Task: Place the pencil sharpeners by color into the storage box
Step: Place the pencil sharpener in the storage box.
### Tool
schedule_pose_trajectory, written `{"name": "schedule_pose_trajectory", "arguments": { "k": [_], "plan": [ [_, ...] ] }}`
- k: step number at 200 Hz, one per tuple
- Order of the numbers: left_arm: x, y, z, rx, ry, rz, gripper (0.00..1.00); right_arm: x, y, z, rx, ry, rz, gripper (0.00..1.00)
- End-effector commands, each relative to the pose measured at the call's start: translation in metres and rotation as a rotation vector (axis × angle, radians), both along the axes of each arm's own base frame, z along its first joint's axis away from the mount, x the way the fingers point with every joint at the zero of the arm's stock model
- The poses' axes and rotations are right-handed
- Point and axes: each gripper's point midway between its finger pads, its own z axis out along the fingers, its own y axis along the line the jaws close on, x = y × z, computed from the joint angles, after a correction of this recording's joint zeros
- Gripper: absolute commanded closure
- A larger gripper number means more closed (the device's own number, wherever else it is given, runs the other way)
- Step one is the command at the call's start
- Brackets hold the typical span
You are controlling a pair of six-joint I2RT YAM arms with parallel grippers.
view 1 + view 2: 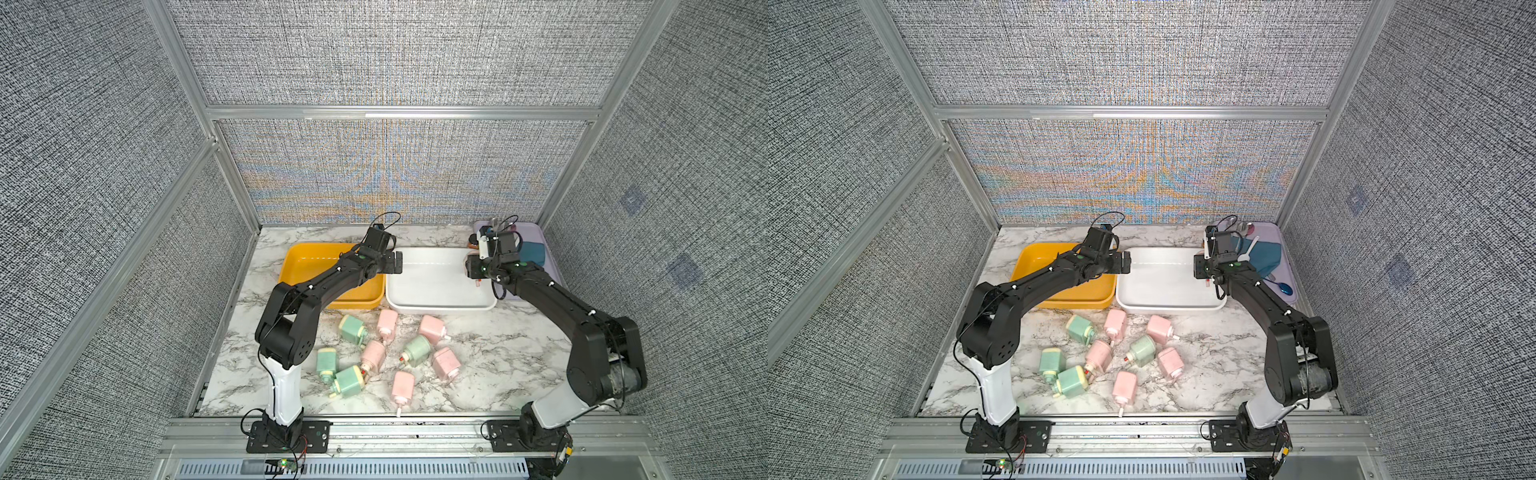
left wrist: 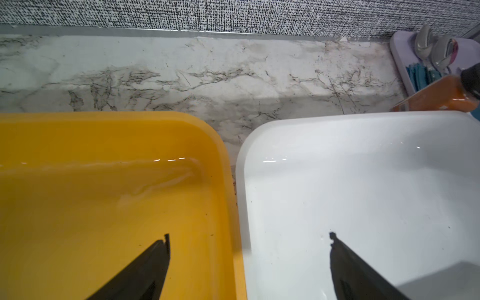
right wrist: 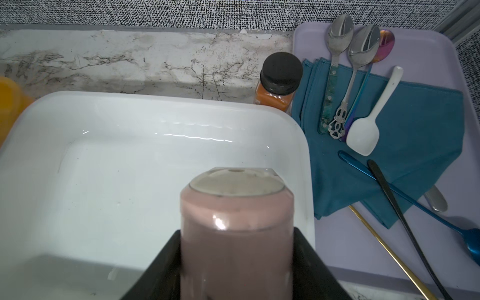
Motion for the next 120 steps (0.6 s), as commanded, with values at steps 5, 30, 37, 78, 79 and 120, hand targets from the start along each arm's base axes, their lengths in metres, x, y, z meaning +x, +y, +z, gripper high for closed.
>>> {"name": "schedule_pose_trajectory", "arguments": {
  "k": [5, 30, 37, 78, 79, 120],
  "plan": [
    [0.006, 0.005, -0.016, 0.049, 0.061, 0.045, 0.01, 0.009, -0.005, -0.006, -0.026, 0.009, -0.027, 0.67],
    [0.011, 0.002, -0.022, 0.057, 0.082, 0.047, 0.01, 0.015, -0.006, -0.019, -0.041, 0.04, -0.037, 0.66],
    [0.011, 0.002, -0.024, 0.059, 0.087, 0.049, 0.01, 0.017, -0.007, -0.023, -0.045, 0.05, -0.043, 0.66],
    [0.012, 0.014, -0.037, 0.099, 0.118, 0.1, 0.01, 0.029, -0.017, -0.041, -0.088, 0.104, -0.078, 0.64],
    [0.011, 0.014, -0.037, 0.099, 0.119, 0.1, 0.01, 0.029, -0.018, -0.041, -0.089, 0.105, -0.079, 0.64],
    [0.01, 0.012, -0.043, 0.067, 0.154, 0.104, 0.01, 0.042, -0.015, -0.047, -0.067, 0.127, -0.076, 0.61]
  ]
}}
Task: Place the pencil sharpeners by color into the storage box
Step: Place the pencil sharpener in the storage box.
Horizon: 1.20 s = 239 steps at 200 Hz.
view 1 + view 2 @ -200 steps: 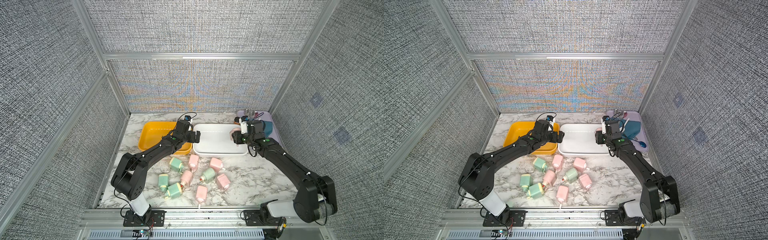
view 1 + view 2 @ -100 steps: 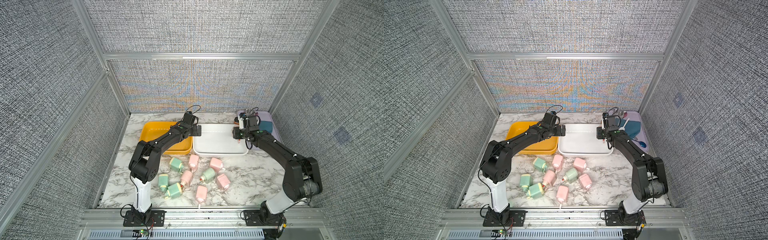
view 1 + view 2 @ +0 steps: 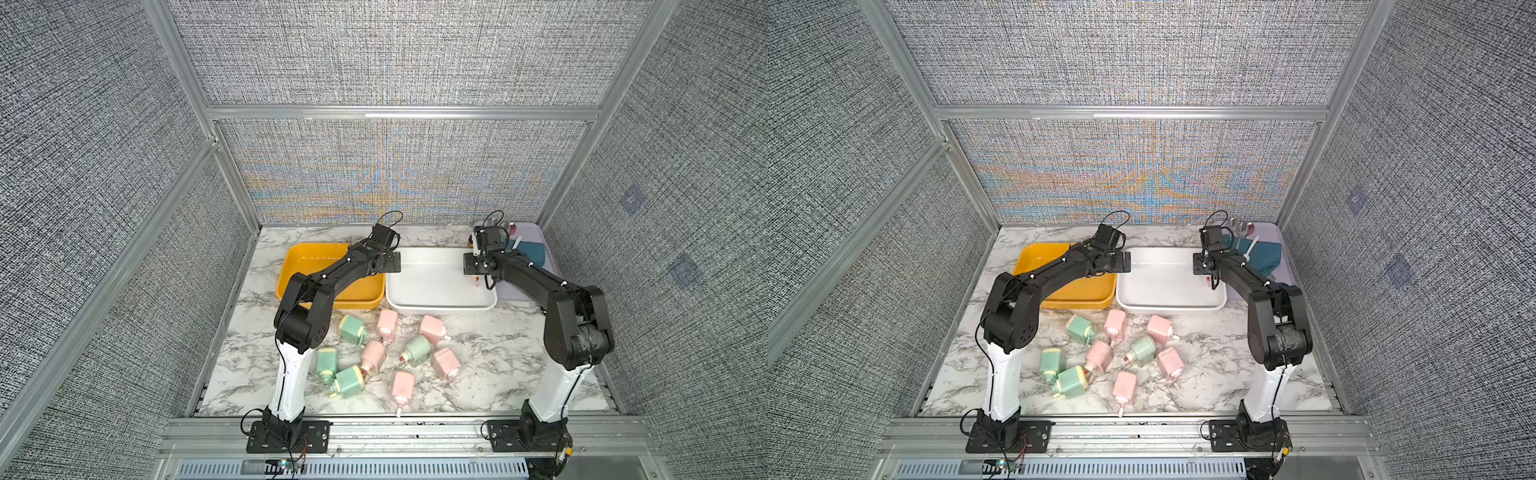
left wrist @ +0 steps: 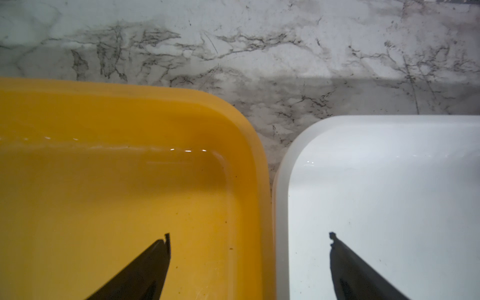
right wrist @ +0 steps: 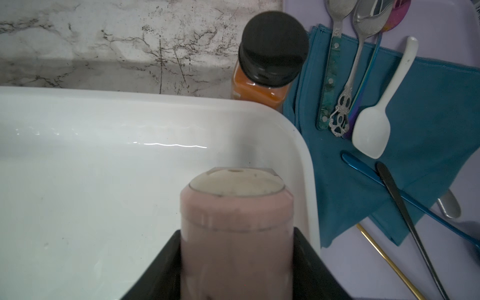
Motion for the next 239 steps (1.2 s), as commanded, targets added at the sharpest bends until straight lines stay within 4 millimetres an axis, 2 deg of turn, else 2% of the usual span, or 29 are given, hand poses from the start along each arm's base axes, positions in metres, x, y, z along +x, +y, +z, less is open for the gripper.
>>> {"name": "schedule_pose_trajectory", "arguments": {
  "k": [1, 48, 93, 131, 177, 203, 239],
  "plan": [
    [-0.001, -0.002, -0.002, -0.019, 0.018, 0.012, 0.01, 0.006, -0.001, 0.001, 0.014, 0.004, -0.008, 0.61],
    [-0.003, 0.003, -0.007, -0.007, 0.035, 0.031, 0.01, 0.013, 0.006, -0.01, 0.056, 0.041, 0.005, 0.55],
    [-0.005, 0.003, -0.01, -0.01, 0.048, 0.035, 0.01, 0.02, 0.013, -0.018, 0.105, 0.047, 0.003, 0.54],
    [-0.006, 0.007, -0.013, 0.009, 0.058, 0.047, 0.01, 0.021, 0.006, -0.027, 0.069, 0.064, -0.025, 0.49],
    [-0.008, 0.011, -0.017, 0.027, 0.068, 0.059, 0.01, 0.022, -0.004, -0.037, 0.021, 0.079, -0.056, 0.37],
    [-0.008, 0.014, -0.017, 0.036, 0.072, 0.063, 0.01, 0.022, -0.004, -0.041, 0.02, 0.087, -0.057, 0.35],
    [-0.009, 0.015, -0.016, 0.033, 0.076, 0.066, 0.01, 0.023, -0.007, -0.035, 0.002, 0.074, -0.059, 0.34]
  ]
}}
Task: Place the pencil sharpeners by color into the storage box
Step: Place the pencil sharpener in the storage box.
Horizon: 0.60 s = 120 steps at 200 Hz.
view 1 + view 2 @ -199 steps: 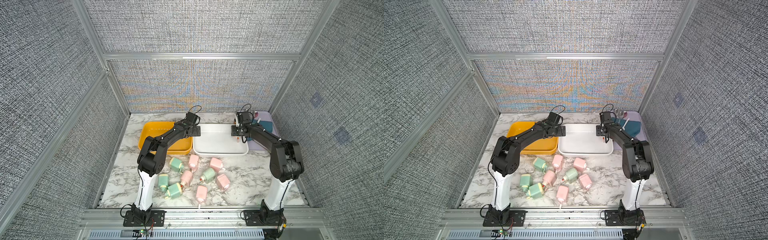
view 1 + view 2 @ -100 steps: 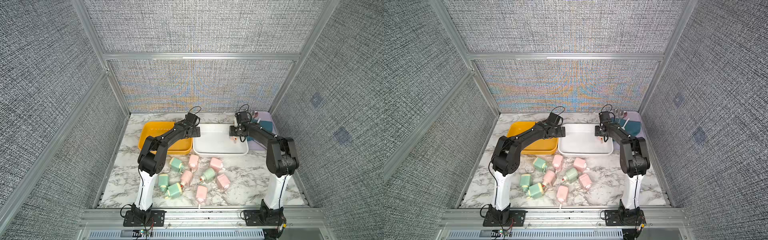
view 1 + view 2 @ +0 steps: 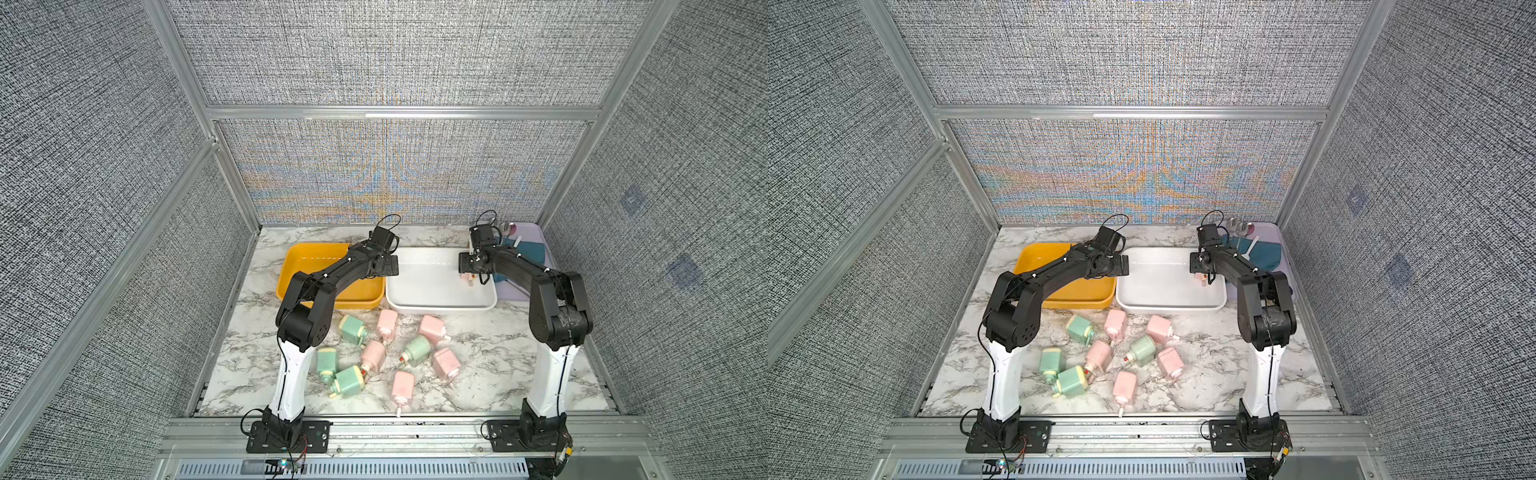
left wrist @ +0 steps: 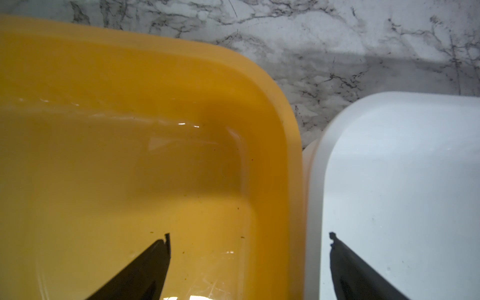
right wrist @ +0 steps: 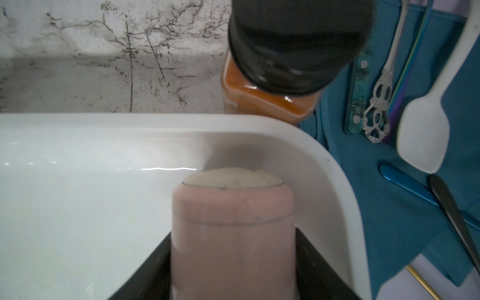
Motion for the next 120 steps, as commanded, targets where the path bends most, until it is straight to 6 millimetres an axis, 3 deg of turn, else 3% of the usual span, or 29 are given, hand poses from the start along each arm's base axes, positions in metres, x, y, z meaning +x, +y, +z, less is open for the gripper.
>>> {"name": "schedule_pose_trajectory", "arguments": {
  "k": [1, 24, 67, 120],
  "plan": [
    [-0.002, 0.005, -0.001, 0.018, 0.013, 0.014, 0.01, 0.0, -0.004, 0.006, -0.027, -0.005, -0.007, 0.34],
    [-0.002, 0.007, -0.002, 0.018, 0.016, 0.02, 0.01, 0.001, -0.008, 0.009, -0.047, -0.014, -0.015, 0.39],
    [-0.002, 0.009, -0.002, 0.018, 0.02, 0.026, 0.01, 0.001, -0.008, 0.01, -0.059, -0.013, -0.012, 0.39],
    [-0.003, -0.004, -0.002, -0.046, 0.042, -0.004, 0.01, 0.002, -0.003, 0.008, -0.065, -0.01, -0.008, 0.29]
  ]
}}
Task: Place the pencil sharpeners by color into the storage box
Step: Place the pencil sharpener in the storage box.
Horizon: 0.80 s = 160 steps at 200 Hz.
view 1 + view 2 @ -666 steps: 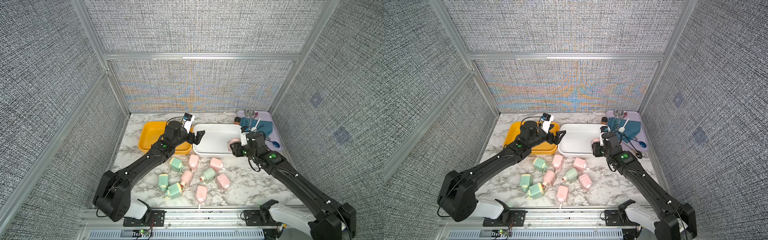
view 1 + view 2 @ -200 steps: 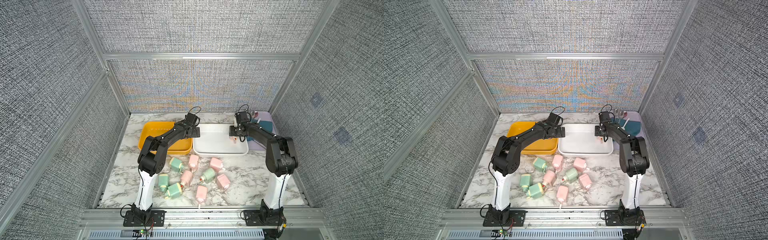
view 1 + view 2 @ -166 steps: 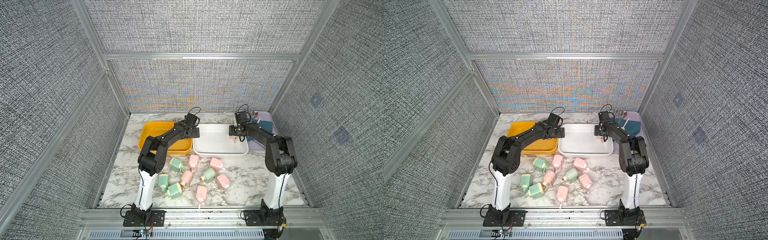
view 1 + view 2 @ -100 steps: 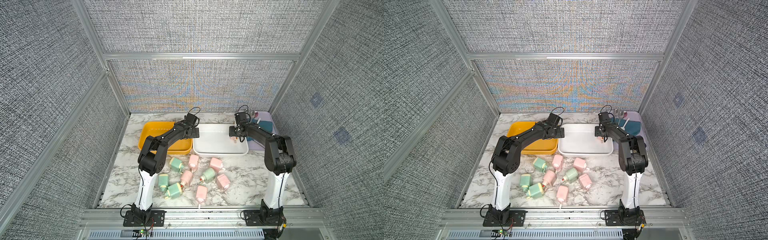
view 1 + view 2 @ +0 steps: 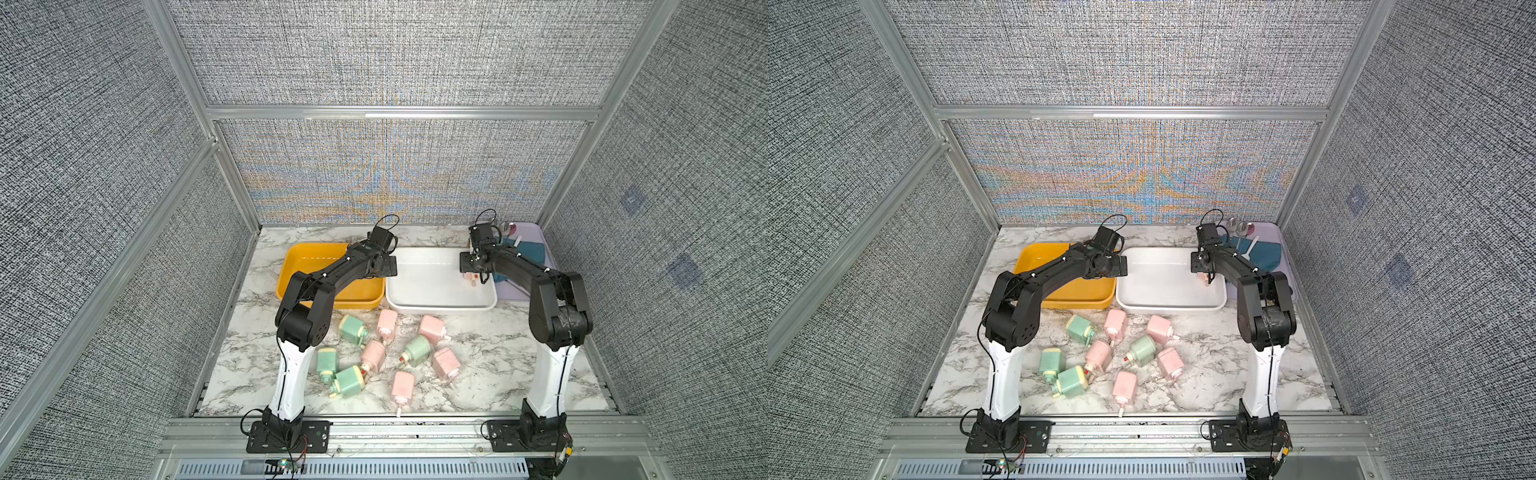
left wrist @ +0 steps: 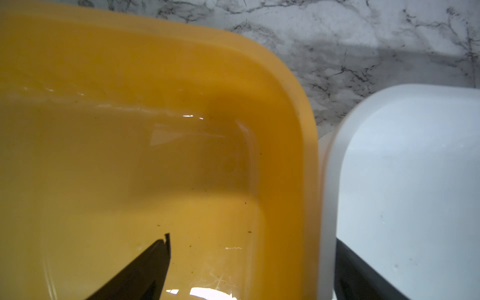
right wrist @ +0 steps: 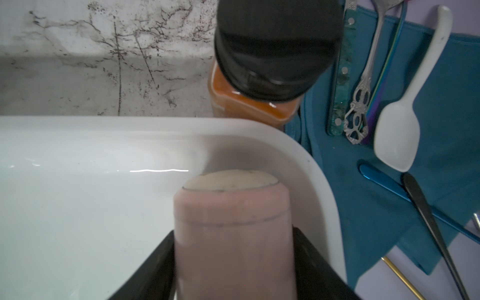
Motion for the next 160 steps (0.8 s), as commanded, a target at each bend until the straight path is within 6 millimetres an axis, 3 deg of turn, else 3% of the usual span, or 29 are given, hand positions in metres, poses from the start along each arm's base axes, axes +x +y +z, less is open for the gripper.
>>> {"name": "schedule_pose_trajectory", "arguments": {
  "k": [1, 90, 160],
  "plan": [
    [-0.001, -0.008, 0.0, -0.045, 0.018, -0.011, 0.01, 0.002, 0.0, 0.004, -0.018, -0.008, -0.004, 0.29],
    [-0.005, -0.019, 0.018, -0.105, 0.008, -0.061, 0.01, -0.002, -0.001, 0.015, -0.036, -0.029, -0.024, 0.23],
    [-0.016, -0.03, 0.048, -0.173, -0.039, -0.13, 0.01, -0.017, 0.004, 0.057, 0.0, -0.116, 0.005, 0.17]
  ]
}}
